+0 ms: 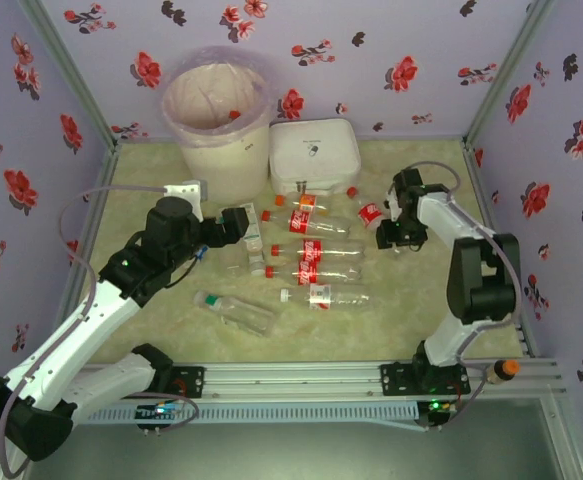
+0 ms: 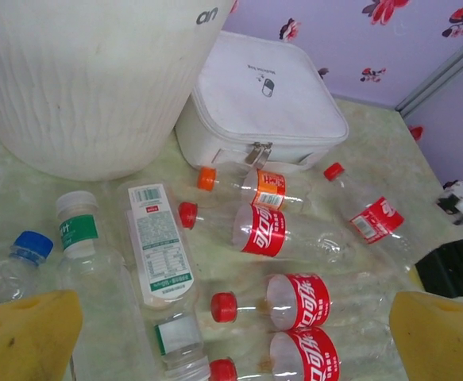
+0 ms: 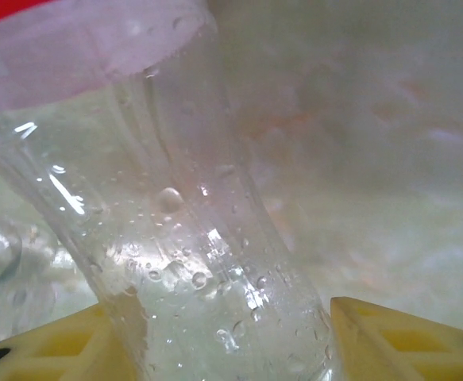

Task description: Put the plastic bottles in the bin

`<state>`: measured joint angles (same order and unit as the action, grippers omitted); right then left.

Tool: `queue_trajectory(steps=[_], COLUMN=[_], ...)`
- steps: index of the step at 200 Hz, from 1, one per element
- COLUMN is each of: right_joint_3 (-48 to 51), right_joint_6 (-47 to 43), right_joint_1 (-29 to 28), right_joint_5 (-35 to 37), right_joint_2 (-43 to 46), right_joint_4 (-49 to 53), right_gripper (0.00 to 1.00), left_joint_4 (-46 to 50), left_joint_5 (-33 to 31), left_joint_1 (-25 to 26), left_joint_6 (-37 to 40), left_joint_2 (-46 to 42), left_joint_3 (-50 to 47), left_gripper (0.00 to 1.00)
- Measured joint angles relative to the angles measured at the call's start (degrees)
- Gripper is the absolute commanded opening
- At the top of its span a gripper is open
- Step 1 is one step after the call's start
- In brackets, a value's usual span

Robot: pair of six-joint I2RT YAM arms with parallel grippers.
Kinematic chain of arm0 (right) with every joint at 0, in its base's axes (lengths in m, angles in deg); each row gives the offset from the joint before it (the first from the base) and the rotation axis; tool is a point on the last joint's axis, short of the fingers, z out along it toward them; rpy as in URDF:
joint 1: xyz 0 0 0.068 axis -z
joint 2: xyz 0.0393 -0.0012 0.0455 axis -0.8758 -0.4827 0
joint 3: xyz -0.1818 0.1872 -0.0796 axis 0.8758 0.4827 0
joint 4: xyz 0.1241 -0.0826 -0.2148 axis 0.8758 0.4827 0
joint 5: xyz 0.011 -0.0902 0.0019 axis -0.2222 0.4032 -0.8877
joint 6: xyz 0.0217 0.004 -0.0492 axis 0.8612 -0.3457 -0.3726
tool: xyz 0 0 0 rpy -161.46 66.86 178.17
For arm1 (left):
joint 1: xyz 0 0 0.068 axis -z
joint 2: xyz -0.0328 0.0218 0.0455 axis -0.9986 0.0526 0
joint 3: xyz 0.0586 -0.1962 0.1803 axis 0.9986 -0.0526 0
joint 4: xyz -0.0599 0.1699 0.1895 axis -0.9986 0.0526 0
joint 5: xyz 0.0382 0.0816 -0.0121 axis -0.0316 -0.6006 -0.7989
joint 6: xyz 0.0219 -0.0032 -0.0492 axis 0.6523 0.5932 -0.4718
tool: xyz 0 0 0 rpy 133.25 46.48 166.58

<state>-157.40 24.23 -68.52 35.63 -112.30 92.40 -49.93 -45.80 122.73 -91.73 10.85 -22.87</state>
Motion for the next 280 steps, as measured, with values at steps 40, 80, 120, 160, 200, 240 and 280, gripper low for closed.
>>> queue_trajectory(steps=[40,80,120,160,200,240,280], right_joint_3=[3.56,16.57,29.35,32.59,32.61,31.67,31.41], right_joint_6=[5.53,14.19,23.89,27.63,28.15,27.96,27.85], right_joint_1=[-0.26,-8.37,-16.15,-22.32,-29.35,-33.7,-34.53], right_joint_5=[2.25,-4.09,-12.46,-14.21,-14.51,-13.31,-11.61], right_joint_2=[16.9,36.09,47.6,46.6,42.56,38.47,37.97], right_joint_4=[3.15,-5.11,-20.55,-29.7,-35.21,-36.5,-36.72], right_gripper=[0.32,0.18,0.12,0.09,0.08,0.08,0.08], left_joint_4=[-9.05,-22.56,-29.44,-31.54,-32.72,-32.81,-32.68], left_joint_5=[4.15,10.23,11.82,12.61,13.18,13.55,12.57], left_joint_1=[0.0,1.99,5.38,7.08,8.41,8.41,8.31], left_joint_6=[-3.21,-5.79,-6.01,-5.97,-5.95,-6.05,-5.81], left_joint_2=[0.02,4.52,12.13,19.15,23.37,25.38,26.03], left_joint_3=[-0.98,-2.51,-1.57,2.78,6.05,7.19,7.19], left_gripper=[1.0,1.0,1.0,1.0,1.0,0.78,0.39])
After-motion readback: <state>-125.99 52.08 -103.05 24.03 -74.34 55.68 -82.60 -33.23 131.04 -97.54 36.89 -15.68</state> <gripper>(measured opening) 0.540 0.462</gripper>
